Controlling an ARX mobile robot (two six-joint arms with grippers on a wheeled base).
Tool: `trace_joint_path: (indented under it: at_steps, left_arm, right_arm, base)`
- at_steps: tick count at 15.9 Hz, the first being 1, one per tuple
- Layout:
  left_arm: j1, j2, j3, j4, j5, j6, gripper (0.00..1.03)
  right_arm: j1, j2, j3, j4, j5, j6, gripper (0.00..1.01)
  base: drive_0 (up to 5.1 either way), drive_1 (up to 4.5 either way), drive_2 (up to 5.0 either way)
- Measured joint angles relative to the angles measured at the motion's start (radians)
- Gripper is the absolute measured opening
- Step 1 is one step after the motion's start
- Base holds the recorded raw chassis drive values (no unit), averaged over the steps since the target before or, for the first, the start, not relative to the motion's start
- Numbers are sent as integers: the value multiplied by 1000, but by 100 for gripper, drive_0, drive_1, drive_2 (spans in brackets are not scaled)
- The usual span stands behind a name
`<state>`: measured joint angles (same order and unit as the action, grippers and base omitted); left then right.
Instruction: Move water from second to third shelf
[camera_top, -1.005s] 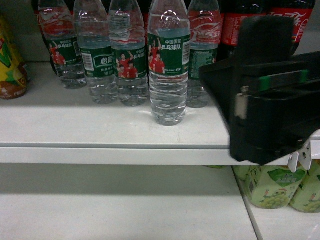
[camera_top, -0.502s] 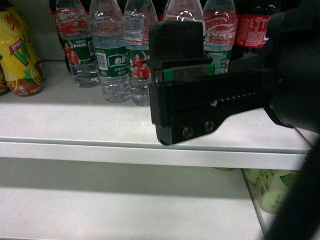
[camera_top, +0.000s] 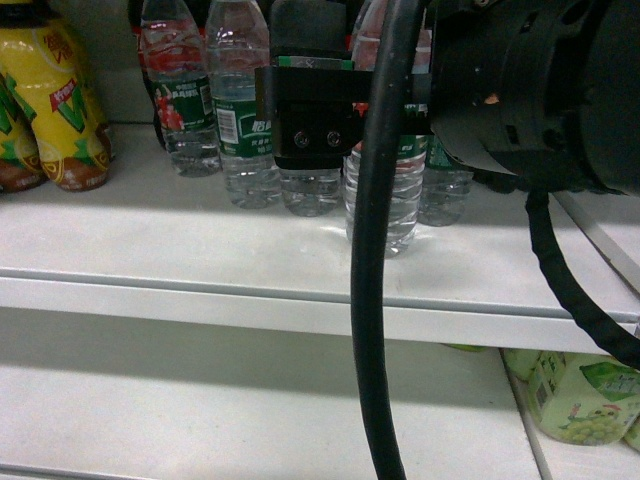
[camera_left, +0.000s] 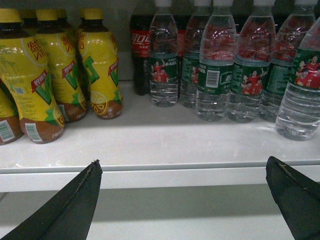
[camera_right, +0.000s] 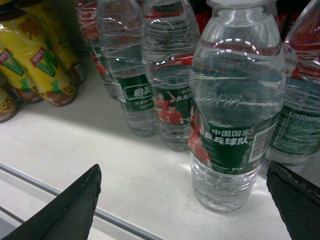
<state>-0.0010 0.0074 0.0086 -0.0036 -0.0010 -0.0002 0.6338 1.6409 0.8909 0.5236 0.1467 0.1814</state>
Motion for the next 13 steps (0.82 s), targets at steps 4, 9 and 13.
trace_joint_path:
  at_steps: [4,9,13]
  left_arm:
    - [0,0,0,0,0,0,98]
    - [0,0,0,0,0,0,98]
    - [0,0,0,0,0,0,98]
  right_arm:
    - [-27,72,88,-10,23,2,98]
    - [-55,135,148,-13,55,2,98]
    - [-61,186,175,-5,59,3,98]
  base:
    - [0,0,0]
    - [0,0,0]
    - [0,0,0]
